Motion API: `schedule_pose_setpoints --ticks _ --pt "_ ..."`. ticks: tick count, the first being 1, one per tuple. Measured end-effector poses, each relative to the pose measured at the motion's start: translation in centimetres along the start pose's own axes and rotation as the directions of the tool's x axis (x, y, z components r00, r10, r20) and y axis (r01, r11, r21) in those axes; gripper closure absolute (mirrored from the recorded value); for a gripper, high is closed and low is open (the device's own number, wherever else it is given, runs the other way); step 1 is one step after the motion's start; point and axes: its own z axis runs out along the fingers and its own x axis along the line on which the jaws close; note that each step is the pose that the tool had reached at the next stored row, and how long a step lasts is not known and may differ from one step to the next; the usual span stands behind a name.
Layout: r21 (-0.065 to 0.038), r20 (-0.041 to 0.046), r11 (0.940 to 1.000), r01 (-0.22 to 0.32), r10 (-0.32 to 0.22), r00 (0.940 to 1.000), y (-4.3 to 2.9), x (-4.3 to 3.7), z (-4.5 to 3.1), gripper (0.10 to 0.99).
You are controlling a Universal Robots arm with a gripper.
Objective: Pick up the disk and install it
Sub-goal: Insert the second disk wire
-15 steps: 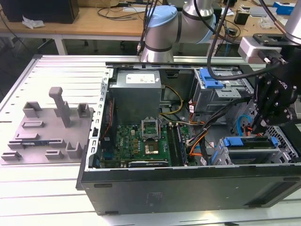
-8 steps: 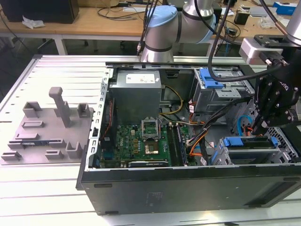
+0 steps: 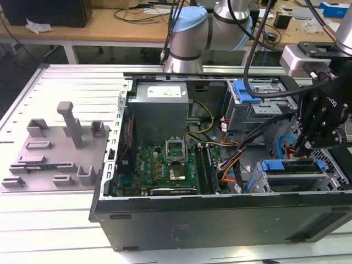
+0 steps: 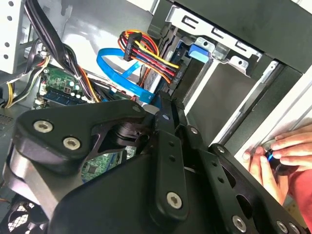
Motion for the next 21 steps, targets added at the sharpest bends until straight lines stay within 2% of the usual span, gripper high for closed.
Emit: schedule_pose_setpoints --ticks 21 --pt "0.0 0.0 1.0 0.0 0.0 1.0 0.01 0.01 0.71 0.925"
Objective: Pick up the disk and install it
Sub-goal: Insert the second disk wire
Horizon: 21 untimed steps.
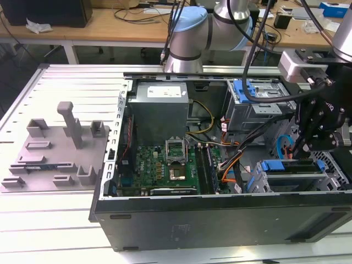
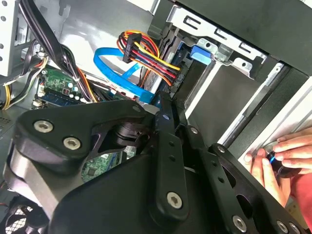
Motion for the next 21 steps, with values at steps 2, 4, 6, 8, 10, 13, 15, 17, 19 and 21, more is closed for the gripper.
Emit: schedule_pose_setpoints --ticks 2,4,6,8,10,13,15,17,19,21 --pt "0.0 0.0002 1.0 0.0 0.0 1.0 -0.01 0.06 0.03 0.925" --pt "0.0 0.0001 1.0 0.0 0.0 1.0 -0.02 0.14 0.03 0.925" --pt "0.0 0.0 1.0 0.0 0.0 1.0 -0.05 0.17 0.05 0.925" --pt "0.0 0.0 1.0 0.0 0.0 1.0 -0.06 0.18 0.08 0.925" --pt "0.0 -0.0002 1.0 0.0 0.0 1.0 -0.08 0.19 0.13 0.925" --pt "0.0 0.0 1.0 0.0 0.0 1.0 -0.08 0.18 0.24 0.925" --pt "0.0 -0.0001 1.0 0.0 0.0 1.0 -0.08 0.18 0.29 0.925" --pt "0.0 -0.0001 1.0 0.0 0.0 1.0 -0.08 0.18 0.34 0.925" --pt "0.0 -0.0001 1.0 0.0 0.0 1.0 -0.11 0.17 0.38 0.925" --pt "0.0 0.0 1.0 0.0 0.0 1.0 -0.15 0.17 0.41 0.925"
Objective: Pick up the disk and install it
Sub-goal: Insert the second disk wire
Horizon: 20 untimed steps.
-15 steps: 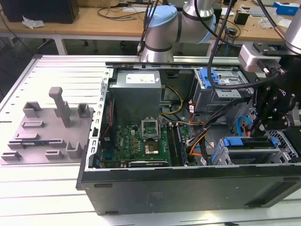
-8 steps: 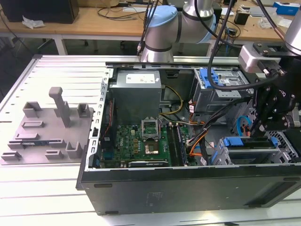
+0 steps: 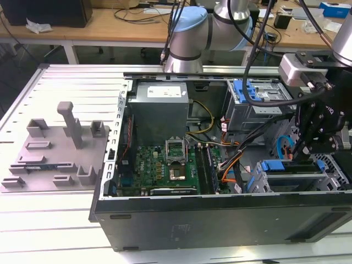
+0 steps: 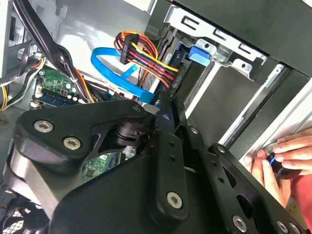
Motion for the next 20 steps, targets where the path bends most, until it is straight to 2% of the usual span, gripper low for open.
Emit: schedule_pose_setpoints --ticks 20 --pt "0.0 0.0 1.0 0.002 -0.002 1.0 0.0 -0.04 0.78 0.925"
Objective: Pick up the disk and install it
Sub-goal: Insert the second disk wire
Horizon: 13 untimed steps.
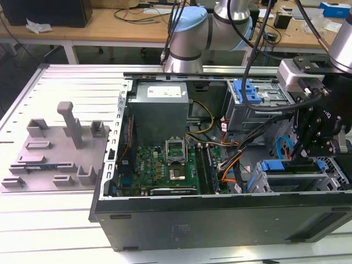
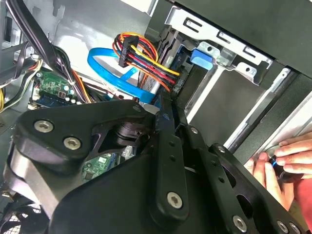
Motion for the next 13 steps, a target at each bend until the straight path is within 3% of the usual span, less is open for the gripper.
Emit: schedule_pose_setpoints --ticks 2,8,9,13 --pt "0.0 0.0 1.0 0.004 -0.004 1.0 0.01 -0.01 0.34 0.925" --pt "0.0 0.0008 1.0 0.004 -0.004 1.0 0.01 -0.02 0.39 0.91" --pt "0.0 0.0006 1.0 0.004 -0.004 1.0 0.01 -0.01 0.24 0.847" --pt "0.0 0.0001 1.0 0.004 -0.004 1.0 -0.01 -0.03 -0.78 0.847"
